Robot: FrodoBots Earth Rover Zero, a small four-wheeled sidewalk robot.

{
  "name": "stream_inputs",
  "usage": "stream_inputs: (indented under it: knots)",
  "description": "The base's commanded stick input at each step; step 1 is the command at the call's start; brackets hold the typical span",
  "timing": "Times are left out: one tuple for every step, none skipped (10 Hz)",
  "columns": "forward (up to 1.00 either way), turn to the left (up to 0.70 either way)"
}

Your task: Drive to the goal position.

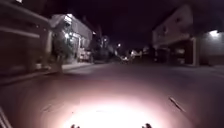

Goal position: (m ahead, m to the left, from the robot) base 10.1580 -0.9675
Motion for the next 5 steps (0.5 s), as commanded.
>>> stream_inputs:
  knots:
    - [0.85,0.0]
    - [0.85,0.0]
    - [0.85,0.0]
    - [0.85,0.0]
    - [0.85,0.0]
